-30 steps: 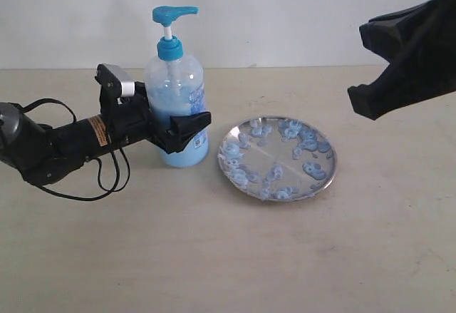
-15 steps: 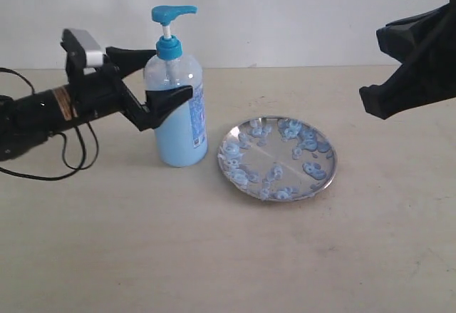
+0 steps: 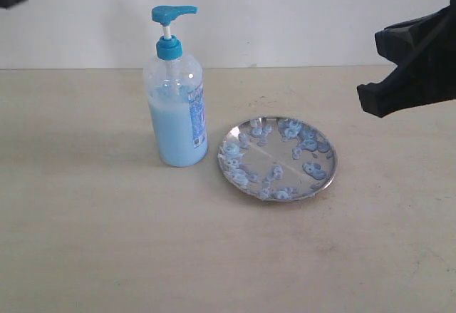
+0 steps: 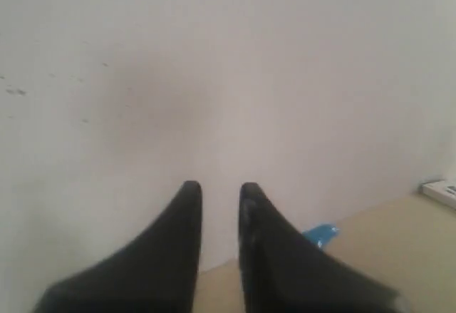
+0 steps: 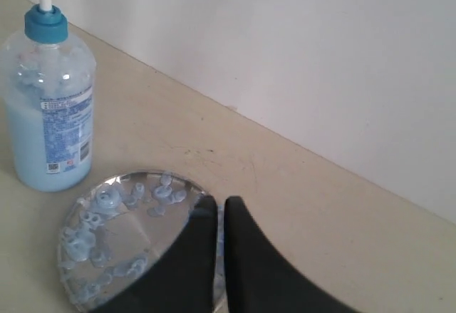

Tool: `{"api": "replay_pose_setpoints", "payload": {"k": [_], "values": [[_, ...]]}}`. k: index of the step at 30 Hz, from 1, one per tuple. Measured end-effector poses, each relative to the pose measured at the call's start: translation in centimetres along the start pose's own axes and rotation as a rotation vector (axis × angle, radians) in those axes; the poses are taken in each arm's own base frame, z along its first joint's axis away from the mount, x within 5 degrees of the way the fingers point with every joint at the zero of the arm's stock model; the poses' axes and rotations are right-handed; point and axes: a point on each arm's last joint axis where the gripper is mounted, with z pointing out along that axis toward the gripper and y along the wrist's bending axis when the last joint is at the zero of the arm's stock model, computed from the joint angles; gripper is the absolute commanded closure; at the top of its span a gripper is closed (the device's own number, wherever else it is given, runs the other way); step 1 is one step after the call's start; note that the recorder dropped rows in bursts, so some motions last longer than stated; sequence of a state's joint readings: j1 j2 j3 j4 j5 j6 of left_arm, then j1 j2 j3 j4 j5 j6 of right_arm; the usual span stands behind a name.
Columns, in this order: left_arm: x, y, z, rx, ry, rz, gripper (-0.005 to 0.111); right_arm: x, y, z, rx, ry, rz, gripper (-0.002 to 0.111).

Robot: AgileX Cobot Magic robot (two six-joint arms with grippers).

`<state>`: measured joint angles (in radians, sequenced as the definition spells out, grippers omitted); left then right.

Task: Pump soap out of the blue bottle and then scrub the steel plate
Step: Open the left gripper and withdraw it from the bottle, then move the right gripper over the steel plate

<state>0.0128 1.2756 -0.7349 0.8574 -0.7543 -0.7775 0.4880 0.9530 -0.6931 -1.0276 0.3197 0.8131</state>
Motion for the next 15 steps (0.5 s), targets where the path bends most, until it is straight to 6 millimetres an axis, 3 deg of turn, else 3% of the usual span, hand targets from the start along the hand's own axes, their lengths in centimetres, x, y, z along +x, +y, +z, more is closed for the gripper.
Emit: {"api": "replay_pose_setpoints", "payload": {"k": [1,3,6,7,11,15], "values": [[-2.5,-0.6,-2.2,-0.098,0.005,0.046,0.103,0.1,0.1,0.0,-0.01,0.011,0.064,0.109],[-5.1,-1.1,-5.9,-0.293,0.026,0.099,0.103,0.2,0.2,0.0,-0.02,0.022,0.15,0.109],[-6.7,-1.4,-11.2,-0.585,0.077,0.119,0.103,0.2,0.2,0.0,-0.023,0.027,0.193,0.109],[-7.1,-2.4,-13.8,-0.643,0.048,0.158,0.103,0.2,0.2,0.0,-0.024,0.027,0.197,0.109],[-5.6,-6.1,-19.3,-0.595,-0.152,0.166,0.103,0.2,0.2,0.0,-0.024,0.028,0.199,0.109],[-2.1,-7.9,-22.9,-0.598,-0.252,0.172,0.103,0.2,0.2,0.0,-0.023,0.029,0.199,0.109]]}}
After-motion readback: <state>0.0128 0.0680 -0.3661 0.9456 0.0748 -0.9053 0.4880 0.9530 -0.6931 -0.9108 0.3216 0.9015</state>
